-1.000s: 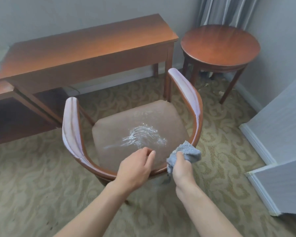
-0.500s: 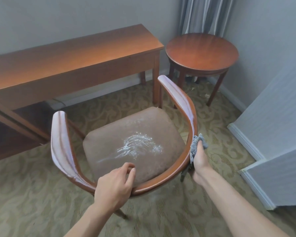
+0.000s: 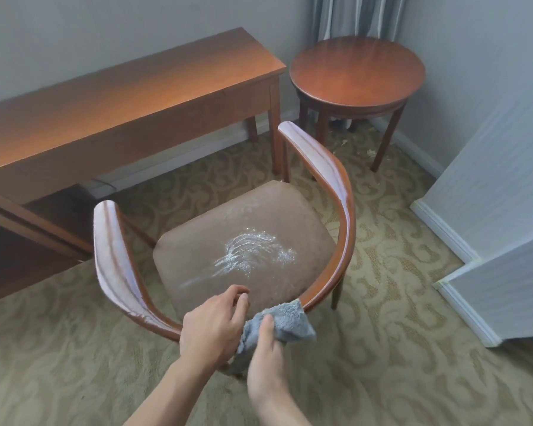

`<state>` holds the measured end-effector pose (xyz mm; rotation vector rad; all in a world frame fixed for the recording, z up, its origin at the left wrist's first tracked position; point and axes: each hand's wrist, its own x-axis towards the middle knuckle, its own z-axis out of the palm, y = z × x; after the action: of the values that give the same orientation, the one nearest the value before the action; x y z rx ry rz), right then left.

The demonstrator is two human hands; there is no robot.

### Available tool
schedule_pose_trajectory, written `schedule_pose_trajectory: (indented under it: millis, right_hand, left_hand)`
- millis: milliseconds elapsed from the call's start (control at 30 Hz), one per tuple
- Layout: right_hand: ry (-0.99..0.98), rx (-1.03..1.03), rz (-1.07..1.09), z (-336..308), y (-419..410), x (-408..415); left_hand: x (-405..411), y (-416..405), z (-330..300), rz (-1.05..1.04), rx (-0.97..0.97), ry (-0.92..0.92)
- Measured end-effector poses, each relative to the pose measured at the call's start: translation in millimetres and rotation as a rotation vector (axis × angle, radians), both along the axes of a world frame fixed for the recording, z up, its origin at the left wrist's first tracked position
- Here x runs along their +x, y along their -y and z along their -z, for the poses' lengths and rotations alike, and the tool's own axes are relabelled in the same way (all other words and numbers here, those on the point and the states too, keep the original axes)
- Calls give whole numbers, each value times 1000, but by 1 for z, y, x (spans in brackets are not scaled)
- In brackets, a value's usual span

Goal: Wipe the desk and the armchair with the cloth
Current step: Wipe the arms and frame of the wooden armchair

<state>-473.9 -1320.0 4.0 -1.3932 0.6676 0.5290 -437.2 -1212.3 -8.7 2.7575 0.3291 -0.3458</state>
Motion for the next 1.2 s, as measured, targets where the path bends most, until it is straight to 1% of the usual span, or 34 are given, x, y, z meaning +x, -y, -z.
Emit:
schedule_pose_trajectory:
  millis: [100,300,367,467,500,533,600,633,700,800,967,1100,1200]
  right_hand:
    - [-10,25,87,3,-21,-9]
    - [-57,-72,161,12,-23,-4]
    - [-54,-105,197,9,-23,-4]
    - [-60,-149,246,3,-19,1]
    - [-53,-169,263,1,-17,3]
    - [-45,-179,282,0,-12,5]
    - [-24,-195,318,-2,-1,11]
    - [-3,-213,332,-3,6,15]
    - [43,-253,372,-2,20,24]
    - [108,-313,417,5,28,38]
    - [89,-182,587,10,5,35]
    - [98,-142,578,17,-36,5]
    - [87,-74,576,22,-73,-8]
  left_hand:
    - [1,-1,0,20,-22,-4]
    - [0,-5,3,85,-78,-22]
    - [1,-8,1,113,-125,-40]
    - [3,-19,-1,148,-252,-91]
    - [3,-26,-1,179,-259,-97]
    - [3,-34,0,232,-224,-93]
    - [-1,-52,3,348,-71,-87]
    - [-2,-61,6,373,-12,-83]
    - [-2,-71,10,387,13,-62]
    - [-2,-70,12,348,-32,-41]
    - [-4,-69,12,343,-50,4]
    - [-5,-67,11,365,-52,10]
    - [-7,-68,12,356,-47,38]
